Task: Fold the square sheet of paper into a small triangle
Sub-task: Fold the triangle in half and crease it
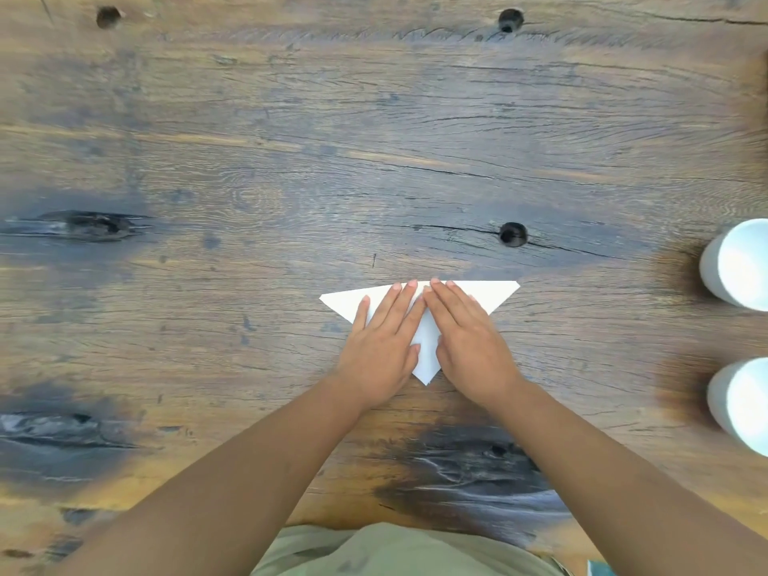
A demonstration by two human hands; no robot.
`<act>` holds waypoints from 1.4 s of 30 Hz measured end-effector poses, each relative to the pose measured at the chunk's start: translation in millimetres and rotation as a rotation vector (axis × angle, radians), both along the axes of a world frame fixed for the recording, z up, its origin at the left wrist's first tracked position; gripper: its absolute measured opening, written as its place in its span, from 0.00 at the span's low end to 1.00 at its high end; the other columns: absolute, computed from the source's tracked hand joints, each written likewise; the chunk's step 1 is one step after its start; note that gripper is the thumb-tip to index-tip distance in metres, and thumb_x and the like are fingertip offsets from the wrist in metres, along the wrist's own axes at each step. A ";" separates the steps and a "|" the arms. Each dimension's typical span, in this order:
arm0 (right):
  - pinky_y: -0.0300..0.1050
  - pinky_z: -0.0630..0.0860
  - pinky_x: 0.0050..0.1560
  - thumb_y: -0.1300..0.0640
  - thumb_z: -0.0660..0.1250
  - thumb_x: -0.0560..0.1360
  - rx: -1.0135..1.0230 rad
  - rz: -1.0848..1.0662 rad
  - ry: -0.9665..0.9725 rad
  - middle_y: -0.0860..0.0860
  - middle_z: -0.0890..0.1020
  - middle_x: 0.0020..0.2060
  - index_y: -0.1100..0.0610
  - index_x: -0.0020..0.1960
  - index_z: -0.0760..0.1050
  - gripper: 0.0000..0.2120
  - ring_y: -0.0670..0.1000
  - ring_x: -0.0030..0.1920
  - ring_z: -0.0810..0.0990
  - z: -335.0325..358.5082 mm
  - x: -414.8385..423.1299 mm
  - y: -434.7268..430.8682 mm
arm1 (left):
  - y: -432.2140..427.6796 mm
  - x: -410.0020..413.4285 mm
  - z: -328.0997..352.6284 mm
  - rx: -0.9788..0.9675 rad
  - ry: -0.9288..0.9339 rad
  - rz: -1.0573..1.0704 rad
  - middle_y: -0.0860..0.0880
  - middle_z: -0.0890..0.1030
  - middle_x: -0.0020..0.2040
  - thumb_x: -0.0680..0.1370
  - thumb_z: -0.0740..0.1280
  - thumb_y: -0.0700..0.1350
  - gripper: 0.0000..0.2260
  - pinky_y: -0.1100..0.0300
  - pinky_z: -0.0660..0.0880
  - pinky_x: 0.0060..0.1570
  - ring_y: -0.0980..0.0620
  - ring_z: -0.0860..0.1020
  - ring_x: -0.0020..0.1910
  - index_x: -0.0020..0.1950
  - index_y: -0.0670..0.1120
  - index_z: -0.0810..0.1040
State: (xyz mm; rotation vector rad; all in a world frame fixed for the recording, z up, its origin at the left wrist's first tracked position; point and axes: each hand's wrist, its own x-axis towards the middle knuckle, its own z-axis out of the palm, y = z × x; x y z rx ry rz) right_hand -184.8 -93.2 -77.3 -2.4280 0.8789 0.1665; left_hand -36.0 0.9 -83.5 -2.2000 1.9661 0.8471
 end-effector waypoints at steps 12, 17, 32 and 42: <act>0.49 0.48 0.79 0.65 0.60 0.75 0.009 0.011 0.043 0.53 0.55 0.79 0.61 0.79 0.54 0.33 0.52 0.79 0.50 5.0 -0.5 -2.8 | 40.9 36.5 0.5 0.028 -0.090 0.136 0.50 0.41 0.81 0.83 0.49 0.55 0.30 0.38 0.43 0.76 0.52 0.40 0.79 0.81 0.45 0.42; 0.47 0.45 0.79 0.64 0.59 0.77 0.021 0.013 0.059 0.52 0.52 0.80 0.60 0.79 0.52 0.33 0.50 0.80 0.47 4.7 -0.8 -3.2 | 58.6 57.0 4.3 0.034 -0.110 0.184 0.50 0.41 0.81 0.83 0.50 0.54 0.30 0.38 0.45 0.76 0.52 0.41 0.79 0.81 0.45 0.43; 0.52 0.51 0.78 0.66 0.62 0.74 0.031 -0.033 0.028 0.55 0.58 0.78 0.63 0.77 0.59 0.32 0.55 0.79 0.54 3.9 3.2 1.2 | 14.3 9.4 5.8 -0.004 -0.108 -0.067 0.47 0.39 0.81 0.83 0.47 0.55 0.29 0.35 0.42 0.74 0.48 0.39 0.79 0.80 0.45 0.41; 0.49 0.52 0.78 0.65 0.63 0.74 0.000 -0.011 0.039 0.55 0.61 0.78 0.62 0.77 0.61 0.31 0.55 0.78 0.57 7.0 3.7 -2.2 | 4.8 1.2 -4.8 -0.008 -0.098 -0.062 0.48 0.38 0.81 0.84 0.46 0.54 0.28 0.35 0.45 0.74 0.48 0.38 0.79 0.80 0.45 0.42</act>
